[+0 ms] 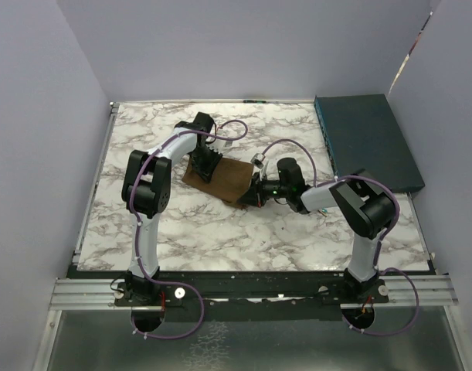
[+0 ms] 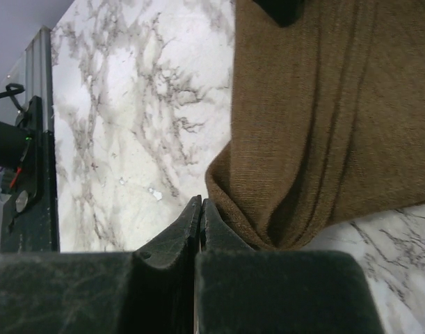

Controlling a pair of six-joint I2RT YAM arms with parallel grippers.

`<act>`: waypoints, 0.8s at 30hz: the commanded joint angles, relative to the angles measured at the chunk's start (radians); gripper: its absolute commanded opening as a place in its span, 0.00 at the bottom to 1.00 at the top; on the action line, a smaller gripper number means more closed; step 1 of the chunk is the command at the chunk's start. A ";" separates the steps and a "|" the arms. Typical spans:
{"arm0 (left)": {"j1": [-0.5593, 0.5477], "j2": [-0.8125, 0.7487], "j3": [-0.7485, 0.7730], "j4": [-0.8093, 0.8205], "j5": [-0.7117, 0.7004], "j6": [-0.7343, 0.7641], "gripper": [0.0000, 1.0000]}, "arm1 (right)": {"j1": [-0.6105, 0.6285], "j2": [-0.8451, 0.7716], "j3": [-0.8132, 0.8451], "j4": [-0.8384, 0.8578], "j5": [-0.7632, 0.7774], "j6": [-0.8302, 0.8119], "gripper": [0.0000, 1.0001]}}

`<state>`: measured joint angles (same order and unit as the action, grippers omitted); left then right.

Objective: Fold the napkin into a case and place the utensils inside
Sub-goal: Fold the napkin at the center of the board.

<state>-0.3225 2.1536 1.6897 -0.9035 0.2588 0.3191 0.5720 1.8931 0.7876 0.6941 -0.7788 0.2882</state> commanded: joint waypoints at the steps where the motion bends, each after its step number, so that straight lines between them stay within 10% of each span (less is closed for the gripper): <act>1: -0.007 0.008 -0.022 0.015 -0.028 0.020 0.22 | -0.034 0.048 0.021 0.023 0.046 0.007 0.01; 19: -0.013 0.011 -0.028 0.013 -0.016 0.049 0.20 | -0.044 0.144 0.016 -0.111 0.125 -0.025 0.01; 24: -0.012 0.009 -0.030 0.015 -0.019 0.058 0.19 | -0.043 0.016 -0.029 -0.139 0.141 -0.003 0.15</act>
<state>-0.3267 2.1536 1.6871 -0.9020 0.2531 0.3538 0.5282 1.9781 0.8032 0.6807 -0.7246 0.2939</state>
